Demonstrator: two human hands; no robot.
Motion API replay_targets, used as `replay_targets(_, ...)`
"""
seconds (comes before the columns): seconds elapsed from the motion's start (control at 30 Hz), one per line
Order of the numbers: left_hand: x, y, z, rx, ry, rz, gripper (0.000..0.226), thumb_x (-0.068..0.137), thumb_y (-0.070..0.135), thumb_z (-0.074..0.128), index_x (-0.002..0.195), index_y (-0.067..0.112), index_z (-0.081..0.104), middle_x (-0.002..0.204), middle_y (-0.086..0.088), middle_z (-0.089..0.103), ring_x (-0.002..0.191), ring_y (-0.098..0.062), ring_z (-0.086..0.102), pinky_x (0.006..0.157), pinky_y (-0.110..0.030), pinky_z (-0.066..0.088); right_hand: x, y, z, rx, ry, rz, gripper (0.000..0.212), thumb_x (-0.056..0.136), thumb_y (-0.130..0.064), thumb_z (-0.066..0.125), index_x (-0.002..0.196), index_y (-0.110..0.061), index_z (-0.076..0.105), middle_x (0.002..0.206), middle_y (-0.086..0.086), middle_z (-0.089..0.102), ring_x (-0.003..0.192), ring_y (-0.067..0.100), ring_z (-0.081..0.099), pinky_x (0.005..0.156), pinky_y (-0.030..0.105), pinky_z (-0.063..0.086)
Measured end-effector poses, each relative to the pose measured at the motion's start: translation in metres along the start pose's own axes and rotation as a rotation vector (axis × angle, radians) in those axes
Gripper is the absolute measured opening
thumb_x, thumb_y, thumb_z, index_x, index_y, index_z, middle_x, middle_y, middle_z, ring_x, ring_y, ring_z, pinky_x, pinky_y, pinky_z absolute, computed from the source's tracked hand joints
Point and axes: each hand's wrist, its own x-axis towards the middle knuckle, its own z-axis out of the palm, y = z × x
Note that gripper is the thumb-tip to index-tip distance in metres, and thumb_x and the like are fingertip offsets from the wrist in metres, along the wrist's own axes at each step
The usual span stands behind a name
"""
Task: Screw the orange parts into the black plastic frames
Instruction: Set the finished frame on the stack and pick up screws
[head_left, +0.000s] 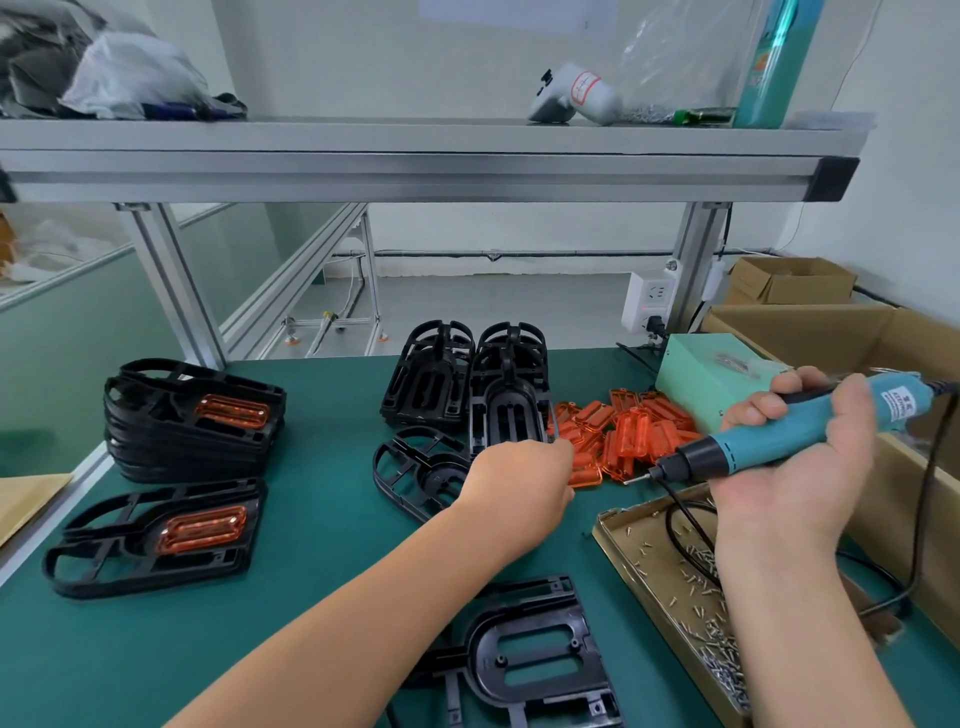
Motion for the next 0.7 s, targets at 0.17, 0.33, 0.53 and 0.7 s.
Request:
replay_targets(0.17,0.002,0.0,0.004,0.207,-0.05,0.027,0.012,0.101,0.013,0.062,0.108,0.015,0.053,0.068,0.004,0.044,0.054,-0.019,0.043,0.045,-0.03,0.026,-0.001,0.001,0.0,-0.012,0.001,0.0,0.023,0.099,-0.04,0.072,0.103,-0.019,0.066,0.094,-0.003,0.064,0.07,0.009,0.057,0.068,0.021,0.05)
replay_targets(0.33,0.005,-0.004,0.003,0.213,-0.037,0.032,0.024,0.097,0.006,0.062,0.094,0.017,0.041,0.065,0.005,0.043,0.05,-0.017,0.039,0.043,-0.028,0.025,-0.002,0.001,0.001,-0.01,0.0,0.003,0.023,0.099,-0.04,0.072,0.104,-0.019,0.066,0.095,-0.003,0.064,0.071,0.009,0.057,0.068,0.021,0.05)
replay_targets(0.53,0.003,-0.012,0.003,0.216,-0.015,0.057,0.011,0.102,0.012,0.05,0.093,0.015,0.044,0.064,0.003,0.044,0.053,-0.022,0.045,0.047,-0.03,0.032,-0.004,0.001,0.003,-0.011,-0.002,0.01,0.023,0.1,-0.04,0.071,0.106,-0.019,0.065,0.095,-0.004,0.064,0.07,0.008,0.057,0.067,0.021,0.051)
replay_targets(0.7,-0.008,-0.02,-0.006,0.134,0.069,0.054,0.024,0.106,0.029,0.041,0.087,0.017,0.048,0.066,0.005,0.05,0.058,-0.022,0.052,0.05,-0.031,0.034,-0.004,0.001,0.002,-0.023,-0.004,0.008,0.025,0.1,-0.04,0.071,0.109,-0.018,0.063,0.095,-0.004,0.063,0.071,0.008,0.057,0.067,0.022,0.051)
